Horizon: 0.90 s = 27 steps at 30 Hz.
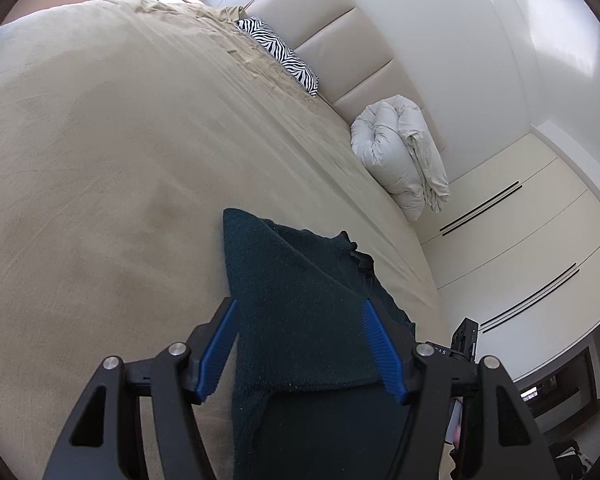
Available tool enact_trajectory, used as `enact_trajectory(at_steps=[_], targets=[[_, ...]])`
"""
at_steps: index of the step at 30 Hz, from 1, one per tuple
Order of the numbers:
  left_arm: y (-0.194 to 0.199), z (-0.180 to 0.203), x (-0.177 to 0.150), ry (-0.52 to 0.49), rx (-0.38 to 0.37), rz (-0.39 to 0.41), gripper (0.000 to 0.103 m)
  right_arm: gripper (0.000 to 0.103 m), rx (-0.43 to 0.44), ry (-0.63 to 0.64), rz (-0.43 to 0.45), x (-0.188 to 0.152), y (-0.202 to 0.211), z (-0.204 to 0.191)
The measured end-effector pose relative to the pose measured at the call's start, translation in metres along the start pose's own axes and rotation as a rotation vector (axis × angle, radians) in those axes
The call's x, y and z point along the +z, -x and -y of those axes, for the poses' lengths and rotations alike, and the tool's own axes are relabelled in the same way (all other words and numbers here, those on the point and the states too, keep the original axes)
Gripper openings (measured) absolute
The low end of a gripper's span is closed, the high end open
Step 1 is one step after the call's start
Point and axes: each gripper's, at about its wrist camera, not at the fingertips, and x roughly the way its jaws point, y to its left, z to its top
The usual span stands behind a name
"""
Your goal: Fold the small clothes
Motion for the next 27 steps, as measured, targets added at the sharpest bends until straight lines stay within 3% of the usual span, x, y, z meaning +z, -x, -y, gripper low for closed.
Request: enact_trajectory(at_steps=[9, 13, 19, 22, 27], targets=[[-0.045, -0.018, 0.021, 0.062, -0.087, -0.076, 0.060, 0.005, 0.059, -0.027, -0.025, 0.005, -0.005, 0.011], [-0.070, -0.033, 0.033, 0.118, -0.110, -0.115, 0.052, 0.005, 0.090, -0.042, -0.022, 0.005, -0.006, 0.016], [-0.098, -0.029, 0.046, 0.056, -0.092, -0.188, 0.050, 0.005, 0.104, -0.047, -0.026, 0.006, -0.008, 0.016], [-0.108, -0.038, 0.044, 0.036, -0.052, -0.211, 0.030, 0.005, 0.109, -0.053, -0.021, 0.005, -0.008, 0.018], [-0.093, -0.037, 0.031, 0.019, -0.066, -0.220, 0.029, 0.005, 0.115, -0.059, -0.020, 0.005, -0.008, 0.020]])
